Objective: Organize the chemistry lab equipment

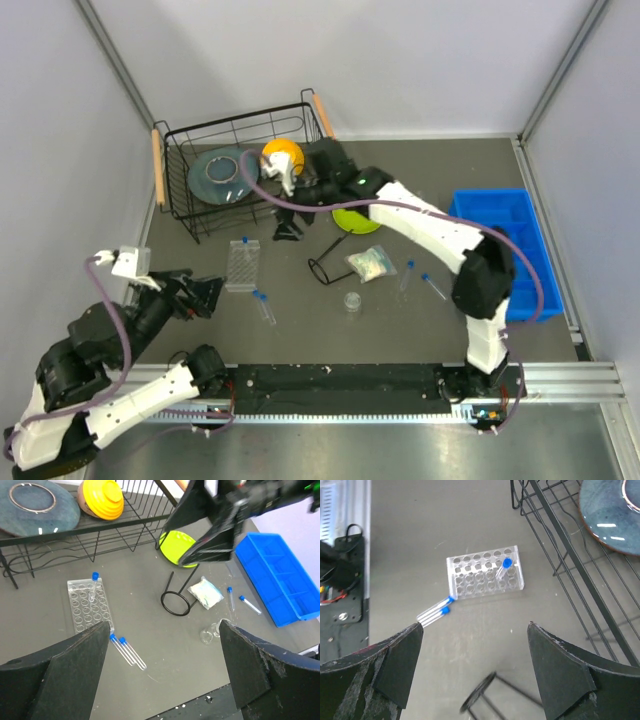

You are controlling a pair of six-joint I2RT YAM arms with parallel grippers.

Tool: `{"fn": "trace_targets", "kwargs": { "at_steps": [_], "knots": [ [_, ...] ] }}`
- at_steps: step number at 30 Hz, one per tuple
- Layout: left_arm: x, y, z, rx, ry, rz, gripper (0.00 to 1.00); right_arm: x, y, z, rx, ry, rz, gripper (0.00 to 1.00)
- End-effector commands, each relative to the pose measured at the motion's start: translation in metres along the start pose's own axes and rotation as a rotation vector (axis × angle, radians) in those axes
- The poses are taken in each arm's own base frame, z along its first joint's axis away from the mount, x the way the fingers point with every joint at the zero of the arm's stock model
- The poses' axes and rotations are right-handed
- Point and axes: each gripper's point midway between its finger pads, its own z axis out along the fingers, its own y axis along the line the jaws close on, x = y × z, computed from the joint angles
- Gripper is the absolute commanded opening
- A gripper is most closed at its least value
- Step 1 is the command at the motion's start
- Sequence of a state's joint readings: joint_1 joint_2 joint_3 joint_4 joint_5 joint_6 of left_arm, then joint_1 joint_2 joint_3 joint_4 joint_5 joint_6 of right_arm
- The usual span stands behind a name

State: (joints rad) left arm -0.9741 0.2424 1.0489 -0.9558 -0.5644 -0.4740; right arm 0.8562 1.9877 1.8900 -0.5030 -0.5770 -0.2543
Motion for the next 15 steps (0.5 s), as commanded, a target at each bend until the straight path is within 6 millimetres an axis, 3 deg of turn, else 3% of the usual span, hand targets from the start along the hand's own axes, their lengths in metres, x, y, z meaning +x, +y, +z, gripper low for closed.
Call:
{"fn": "trace_targets", "kwargs": {
  "at_steps": [1, 2, 3, 4, 6, 7, 8, 12, 15],
  "knots": [
    [0.024, -0.02, 0.025, 0.002, 0.118, 0.01, 0.96, 0.009, 0.018, -0.057, -0.083, -0.019, 0.019, 0.86],
    [0.034, -0.023, 0.033, -0.009, 0.158, 0.023, 0.98, 0.001, 0.02, -0.078, -0.067, -0.049, 0.011, 0.86],
    [0.039, -0.026, 0.038, -0.013, 0.177, 0.025, 0.99, 0.005, 0.011, -0.092, -0.04, -0.058, 0.033, 0.86],
    [0.049, -0.027, 0.044, -0.022, 0.205, 0.023, 0.99, 0.017, 0.016, -0.101, -0.06, -0.054, 0.061, 0.86],
    [0.066, -0.036, 0.058, -0.024, 0.263, 0.032, 0.99, 0.012, 0.023, -0.134, -0.036, -0.099, 0.034, 0.86],
    [0.08, -0.035, 0.064, -0.043, 0.295, 0.028, 0.99, 0.03, 0.029, -0.137, -0.036, -0.078, 0.038, 0.86],
    [0.091, -0.035, 0.071, -0.064, 0.328, 0.031, 0.99, 0.021, 0.043, -0.158, -0.01, -0.112, -0.031, 0.87],
    [0.132, -0.034, 0.091, -0.119, 0.404, -0.006, 0.99, 0.053, 0.057, -0.183, 0.01, -0.077, -0.082, 0.89],
    [0.167, -0.024, 0.1, -0.191, 0.47, -0.048, 0.98, 0.07, 0.049, -0.207, 0.06, -0.106, -0.057, 0.9]
  ]
}}
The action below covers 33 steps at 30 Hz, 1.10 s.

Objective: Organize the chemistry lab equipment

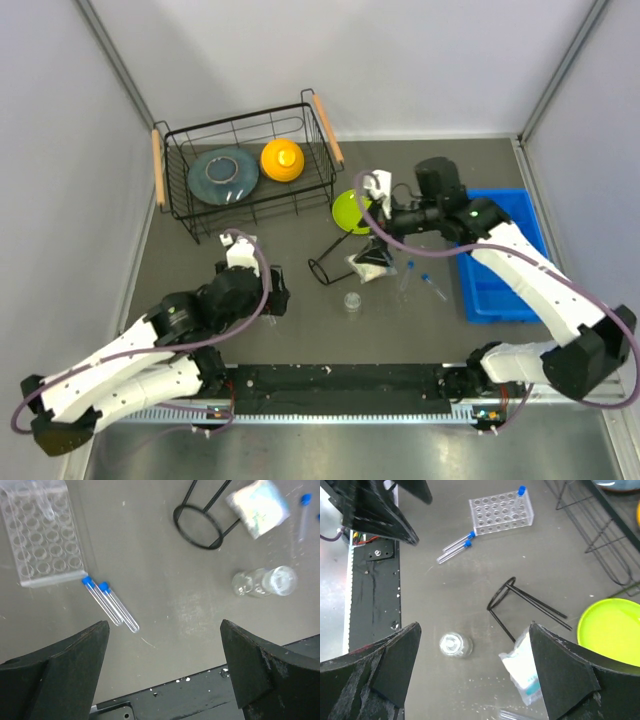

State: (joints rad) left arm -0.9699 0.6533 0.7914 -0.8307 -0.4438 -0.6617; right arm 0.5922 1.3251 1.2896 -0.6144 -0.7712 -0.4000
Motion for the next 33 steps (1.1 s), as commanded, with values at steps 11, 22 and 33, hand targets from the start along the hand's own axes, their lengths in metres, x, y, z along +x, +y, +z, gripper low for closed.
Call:
{"fn": "trace_targets", "kwargs": {
  "at_steps": [11, 22, 33],
  "knots": [
    [0.036, -0.037, 0.066, 0.024, 0.169, -0.169, 0.96, 0.073, -0.059, -0.086, 0.368, -0.179, 0.186, 0.95],
    [0.042, -0.052, 0.092, 0.016, 0.248, -0.121, 0.93, 0.133, -0.074, -0.097, 0.447, 0.078, 0.193, 0.86],
    [0.016, -0.051, 0.084, 0.069, 0.108, -0.126, 0.93, 0.219, -0.081, -0.087, 0.579, 0.477, 0.235, 0.7]
  ]
}}
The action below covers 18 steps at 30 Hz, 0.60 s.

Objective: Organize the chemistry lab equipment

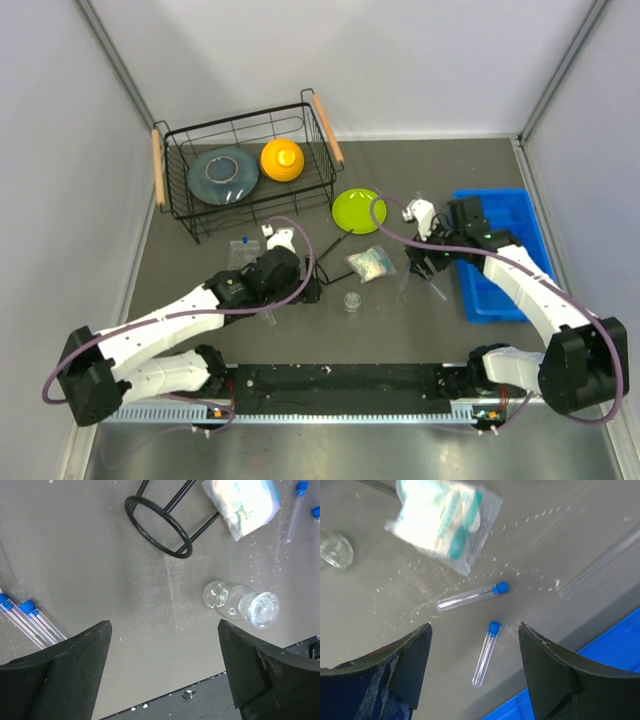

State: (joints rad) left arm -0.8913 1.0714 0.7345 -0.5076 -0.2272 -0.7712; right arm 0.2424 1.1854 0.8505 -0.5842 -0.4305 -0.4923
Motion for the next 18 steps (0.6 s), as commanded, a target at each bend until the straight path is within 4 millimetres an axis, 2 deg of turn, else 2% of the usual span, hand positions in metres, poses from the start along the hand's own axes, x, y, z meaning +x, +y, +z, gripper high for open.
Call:
{"fn": "trace_targets", "kwargs": {
  "at_steps": [1, 5, 10, 14, 18],
  "knots": [
    [-0.028, -0.009, -0.011, 0.062, -0.128, -0.008, 0.93, 0.029, -0.019, 0.01, 0.125, 0.146, -0.044, 0.7],
    [-0.028, -0.004, -0.016, 0.069, -0.151, -0.011, 0.93, 0.05, -0.028, 0.014, 0.174, 0.225, -0.047, 0.69],
    [-0.03, -0.002, -0.021, 0.095, -0.191, -0.017, 0.93, 0.072, -0.027, 0.02, 0.166, 0.303, -0.042, 0.68],
    [-0.034, -0.003, -0.025, 0.112, -0.213, -0.015, 0.93, 0.091, -0.018, 0.029, 0.108, 0.376, -0.018, 0.65],
    [-0.04, -0.006, -0.029, 0.128, -0.233, -0.015, 0.93, 0.097, -0.018, 0.03, 0.102, 0.406, -0.003, 0.61]
  ]
}}
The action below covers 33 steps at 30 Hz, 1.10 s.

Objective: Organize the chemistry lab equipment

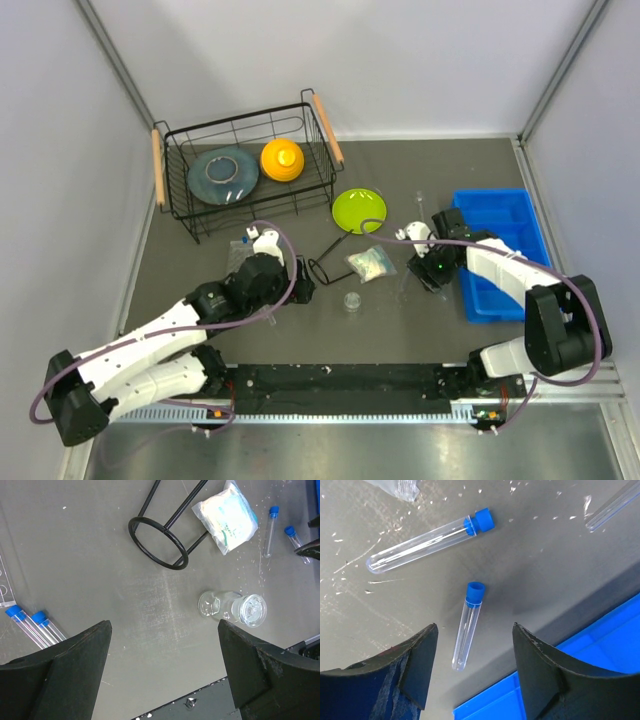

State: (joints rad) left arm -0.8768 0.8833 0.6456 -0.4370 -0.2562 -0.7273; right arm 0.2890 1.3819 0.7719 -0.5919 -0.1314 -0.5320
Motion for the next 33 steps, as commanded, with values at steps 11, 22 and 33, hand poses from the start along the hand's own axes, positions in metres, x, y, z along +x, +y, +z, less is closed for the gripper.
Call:
{"fn": "trace_targets", "kwargs": {
  "at_steps": [11, 22, 33],
  "knots": [
    [-0.034, -0.022, -0.008, 0.101, -0.117, -0.024, 0.93, 0.023, 0.013, 0.005, -0.044, 0.078, 0.012, 0.49],
    [-0.048, -0.051, -0.023, 0.27, -0.171, -0.101, 0.93, 0.028, 0.014, 0.012, -0.06, 0.126, 0.059, 0.2],
    [-0.062, -0.12, -0.042, 0.664, -0.181, -0.265, 0.93, -0.027, 0.015, -0.035, -0.171, -0.19, 0.136, 0.1]
  ]
}}
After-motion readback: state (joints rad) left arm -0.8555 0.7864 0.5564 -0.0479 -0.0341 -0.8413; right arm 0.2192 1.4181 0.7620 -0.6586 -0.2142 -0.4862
